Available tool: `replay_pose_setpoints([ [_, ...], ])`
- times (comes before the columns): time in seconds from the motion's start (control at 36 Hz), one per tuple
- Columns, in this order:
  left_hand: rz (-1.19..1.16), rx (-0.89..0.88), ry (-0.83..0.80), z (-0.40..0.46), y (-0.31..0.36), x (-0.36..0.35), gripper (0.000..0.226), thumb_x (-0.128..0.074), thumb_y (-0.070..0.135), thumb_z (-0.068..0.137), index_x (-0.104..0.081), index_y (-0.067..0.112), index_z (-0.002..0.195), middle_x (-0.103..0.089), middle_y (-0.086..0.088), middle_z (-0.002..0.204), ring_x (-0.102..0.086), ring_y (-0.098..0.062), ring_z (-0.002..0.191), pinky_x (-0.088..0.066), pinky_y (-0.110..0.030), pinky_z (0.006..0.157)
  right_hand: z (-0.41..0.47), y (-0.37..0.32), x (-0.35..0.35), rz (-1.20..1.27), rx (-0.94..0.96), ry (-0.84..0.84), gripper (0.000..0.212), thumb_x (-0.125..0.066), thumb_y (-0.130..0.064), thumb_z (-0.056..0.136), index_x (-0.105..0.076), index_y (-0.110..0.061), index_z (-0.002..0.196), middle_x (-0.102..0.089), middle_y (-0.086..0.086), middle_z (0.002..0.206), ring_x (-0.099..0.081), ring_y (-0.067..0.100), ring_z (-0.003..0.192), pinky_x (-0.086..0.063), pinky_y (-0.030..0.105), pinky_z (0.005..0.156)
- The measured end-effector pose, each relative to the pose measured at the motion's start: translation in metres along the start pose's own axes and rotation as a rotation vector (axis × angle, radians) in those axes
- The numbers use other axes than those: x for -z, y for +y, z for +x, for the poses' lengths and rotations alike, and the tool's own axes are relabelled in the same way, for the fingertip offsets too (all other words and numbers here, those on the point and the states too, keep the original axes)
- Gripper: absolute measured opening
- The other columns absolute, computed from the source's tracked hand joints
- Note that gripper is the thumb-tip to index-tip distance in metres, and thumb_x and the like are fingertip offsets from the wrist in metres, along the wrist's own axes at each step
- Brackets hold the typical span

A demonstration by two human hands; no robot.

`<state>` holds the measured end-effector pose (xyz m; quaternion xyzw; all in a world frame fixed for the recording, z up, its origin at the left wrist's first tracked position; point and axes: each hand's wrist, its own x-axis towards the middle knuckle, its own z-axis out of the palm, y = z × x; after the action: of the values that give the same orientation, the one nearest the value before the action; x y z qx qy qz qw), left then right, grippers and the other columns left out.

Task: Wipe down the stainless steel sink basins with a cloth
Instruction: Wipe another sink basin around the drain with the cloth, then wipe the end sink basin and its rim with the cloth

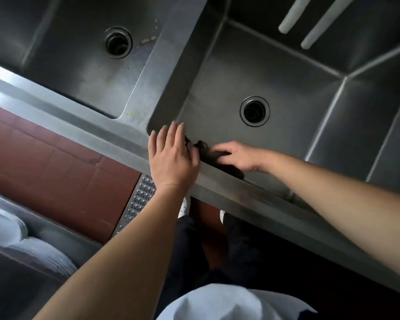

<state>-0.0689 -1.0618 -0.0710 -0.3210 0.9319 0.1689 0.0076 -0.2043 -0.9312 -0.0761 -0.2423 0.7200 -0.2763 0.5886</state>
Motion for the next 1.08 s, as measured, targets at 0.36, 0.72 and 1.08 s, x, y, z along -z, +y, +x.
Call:
replay_pose_setpoints([
  [0.36, 0.031, -0.209, -0.177, -0.002, -0.009, 0.008, 0.059, -0.030, 0.056, 0.086, -0.054, 0.027, 0.132, -0.054, 0.003, 0.140, -0.034, -0.021, 0.140, -0.003, -0.055, 0.118, -0.217, 0.016, -0.029, -0.151, -0.250, 0.429, 0.032, -0.052, -0.004, 0.098, -0.060, -0.012, 0.129, -0.068, -0.003, 0.114, -0.059, -0.003, 0.096, -0.038, 0.002, 0.077],
  [0.72, 0.028, -0.379, -0.452, 0.007, -0.030, 0.029, 0.080, -0.033, 0.070, 0.075, -0.029, 0.041, 0.150, -0.016, -0.002, 0.163, -0.004, -0.022, 0.150, 0.005, -0.052, 0.119, -0.320, 0.115, -0.103, 0.082, -0.264, 1.561, 0.039, -0.048, -0.003, 0.098, -0.056, -0.007, 0.136, -0.051, 0.015, 0.142, -0.046, 0.026, 0.134, -0.029, 0.018, 0.111],
  [1.08, 0.040, -0.408, -0.372, -0.025, -0.068, 0.032, 0.061, -0.047, 0.055, 0.095, -0.029, 0.035, 0.150, -0.014, -0.003, 0.164, -0.004, -0.023, 0.151, -0.009, -0.044, 0.120, -0.234, 0.141, -0.114, -0.305, -0.539, 1.064, 0.066, -0.024, -0.073, 0.087, -0.019, -0.050, 0.150, -0.014, -0.015, 0.163, -0.009, 0.019, 0.150, -0.003, 0.058, 0.114],
])
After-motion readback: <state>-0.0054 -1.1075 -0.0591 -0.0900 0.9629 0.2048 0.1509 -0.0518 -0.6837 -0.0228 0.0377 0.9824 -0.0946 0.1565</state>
